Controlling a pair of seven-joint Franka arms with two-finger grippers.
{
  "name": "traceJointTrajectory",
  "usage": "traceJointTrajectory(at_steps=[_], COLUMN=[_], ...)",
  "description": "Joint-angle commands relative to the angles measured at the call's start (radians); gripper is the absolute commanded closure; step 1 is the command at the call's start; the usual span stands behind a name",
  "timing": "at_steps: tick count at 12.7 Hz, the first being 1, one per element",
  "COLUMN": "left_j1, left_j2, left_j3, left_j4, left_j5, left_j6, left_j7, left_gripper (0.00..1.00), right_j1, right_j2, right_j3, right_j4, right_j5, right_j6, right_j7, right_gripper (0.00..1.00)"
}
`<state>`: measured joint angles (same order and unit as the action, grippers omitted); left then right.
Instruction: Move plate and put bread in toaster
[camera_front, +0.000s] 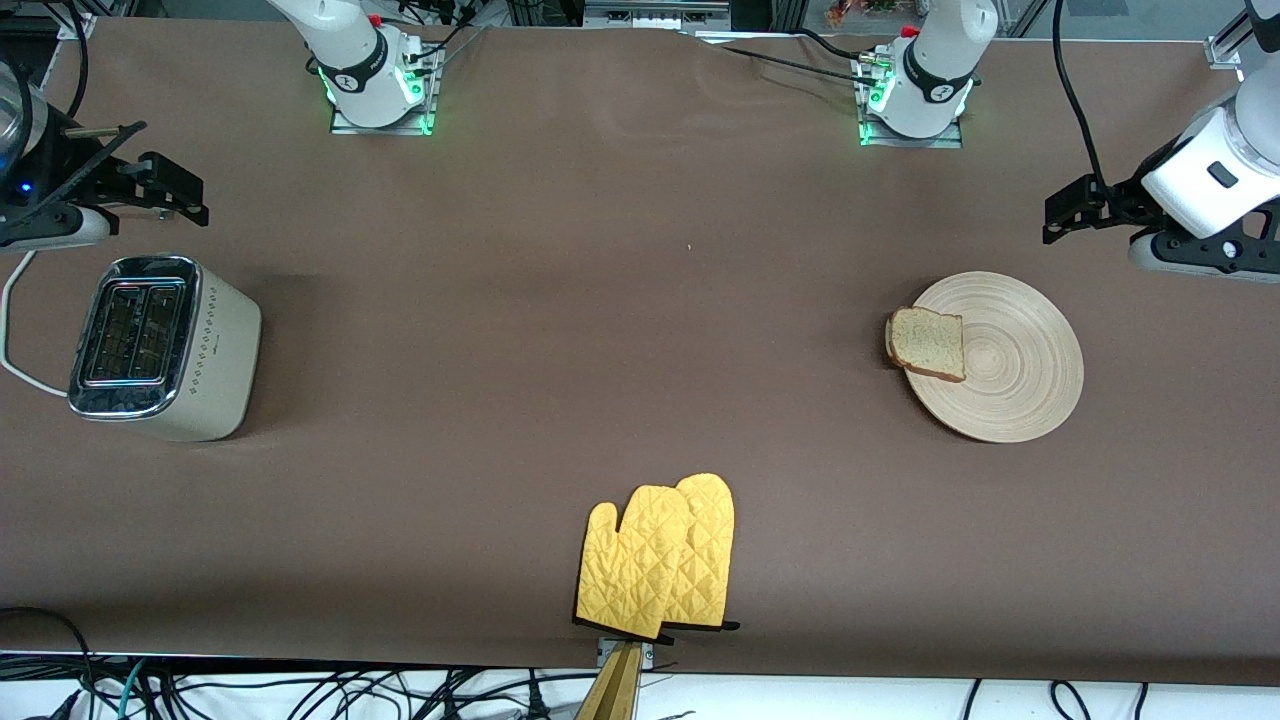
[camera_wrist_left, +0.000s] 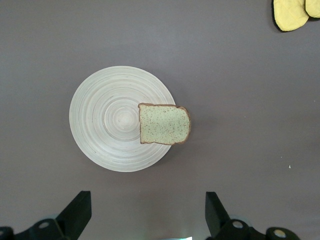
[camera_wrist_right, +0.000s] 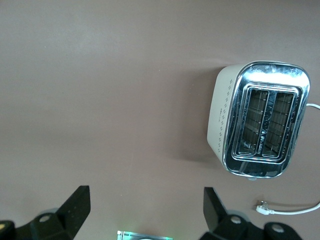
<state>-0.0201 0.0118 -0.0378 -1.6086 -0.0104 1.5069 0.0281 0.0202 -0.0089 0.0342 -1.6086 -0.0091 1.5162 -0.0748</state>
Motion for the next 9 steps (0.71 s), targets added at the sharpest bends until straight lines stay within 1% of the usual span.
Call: traceJointTrajectory(at_steps=[1, 5, 9], left_j1=[0.031, 0.058, 0.062], left_j2=[0.011, 0.014, 0.054], left_j3=[-0.008, -0.008, -0.008], left_j4=[0.015, 0.029, 0.062], left_j5=[0.020, 0.010, 0.004], left_j6=[0.004, 0.007, 0.006], left_j7=[-0.004, -0.008, -0.008], left_gripper=[0.00, 0.00, 0.00], right_j1=[0.000, 0.000, 0.000], right_j2=[0.012, 0.012, 0.012], right_j3=[0.006, 0.006, 0.006], right_j4=[0.030, 0.032, 0.032], right_j5=[-0.011, -0.006, -0.005], right_j6=[-0.008, -0.008, -0.004], right_j7=[0.010, 0.012, 0.012], right_gripper=[0.00, 0.00, 0.00])
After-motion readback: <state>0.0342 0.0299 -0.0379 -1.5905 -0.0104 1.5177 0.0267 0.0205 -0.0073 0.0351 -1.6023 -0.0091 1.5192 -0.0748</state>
